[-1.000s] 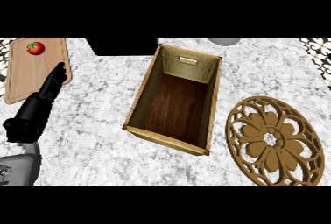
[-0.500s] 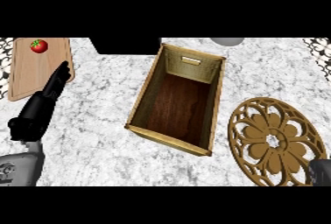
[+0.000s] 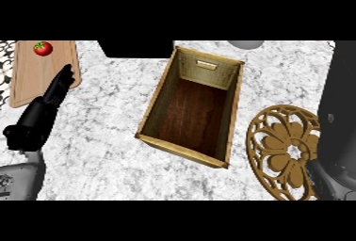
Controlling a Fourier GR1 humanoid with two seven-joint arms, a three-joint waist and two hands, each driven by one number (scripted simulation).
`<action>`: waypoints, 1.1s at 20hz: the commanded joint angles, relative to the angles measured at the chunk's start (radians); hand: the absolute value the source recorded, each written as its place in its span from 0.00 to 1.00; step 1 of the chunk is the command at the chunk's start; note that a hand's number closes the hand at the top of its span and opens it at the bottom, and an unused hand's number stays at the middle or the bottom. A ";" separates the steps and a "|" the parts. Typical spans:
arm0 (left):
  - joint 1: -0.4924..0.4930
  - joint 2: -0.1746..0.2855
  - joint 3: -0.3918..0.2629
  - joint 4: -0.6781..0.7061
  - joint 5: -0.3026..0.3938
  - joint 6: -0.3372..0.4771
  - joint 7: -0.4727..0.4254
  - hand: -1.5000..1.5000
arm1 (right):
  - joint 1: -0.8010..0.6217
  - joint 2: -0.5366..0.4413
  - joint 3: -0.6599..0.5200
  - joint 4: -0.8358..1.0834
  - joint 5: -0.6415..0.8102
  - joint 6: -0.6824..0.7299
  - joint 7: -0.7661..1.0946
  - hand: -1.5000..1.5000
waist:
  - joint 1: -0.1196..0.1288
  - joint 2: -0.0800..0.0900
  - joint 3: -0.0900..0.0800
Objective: Pick the bell pepper from the placemat and place it in the basket
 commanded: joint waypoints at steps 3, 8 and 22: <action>-0.011 0.003 0.003 0.009 0.003 -0.009 0.028 0.50 | -0.074 0.051 0.027 0.180 -0.001 0.010 0.110 1.00 | 0.001 0.002 0.000; -0.022 -0.009 -0.001 0.034 -0.029 0.025 -0.011 0.50 | -0.011 0.023 0.138 0.196 0.064 0.088 0.111 1.00 | -0.015 0.000 0.000; -0.066 0.030 0.034 0.035 0.010 -0.022 0.045 0.50 | 0.022 0.050 0.164 0.200 -0.024 0.231 0.124 0.00 | -0.023 -0.004 0.002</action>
